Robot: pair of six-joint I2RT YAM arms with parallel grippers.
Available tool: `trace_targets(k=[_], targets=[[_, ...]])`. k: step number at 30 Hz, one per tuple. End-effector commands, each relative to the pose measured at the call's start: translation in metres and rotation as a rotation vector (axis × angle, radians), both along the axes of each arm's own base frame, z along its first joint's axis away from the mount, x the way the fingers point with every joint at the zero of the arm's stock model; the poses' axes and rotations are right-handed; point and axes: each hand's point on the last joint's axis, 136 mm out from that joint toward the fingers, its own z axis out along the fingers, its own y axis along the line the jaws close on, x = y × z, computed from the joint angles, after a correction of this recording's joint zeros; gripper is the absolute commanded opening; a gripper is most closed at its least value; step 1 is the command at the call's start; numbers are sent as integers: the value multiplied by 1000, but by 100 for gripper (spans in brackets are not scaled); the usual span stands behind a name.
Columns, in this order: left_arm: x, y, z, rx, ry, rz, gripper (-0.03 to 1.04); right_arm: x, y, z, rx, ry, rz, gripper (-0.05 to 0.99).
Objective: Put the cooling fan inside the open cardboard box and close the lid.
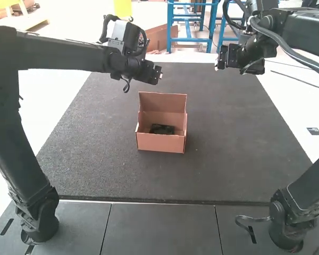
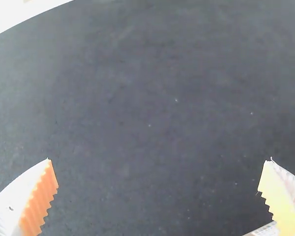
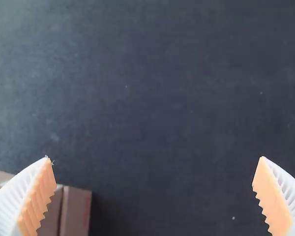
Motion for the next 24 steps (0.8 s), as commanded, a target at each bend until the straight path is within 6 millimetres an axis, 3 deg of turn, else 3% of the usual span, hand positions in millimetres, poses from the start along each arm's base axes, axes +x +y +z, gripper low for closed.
trace_targets(k=[1,9,24], targets=[[8,-7,7,6,-15,-12,97,1,-5,30,36,-70,-14,92],[-2,-7,-8,47,81,-31,97,2,1,24,48,-47,8,92],[-59,-11,-42,90,257,-71,97,1,5,13,60,-18,25,92]])
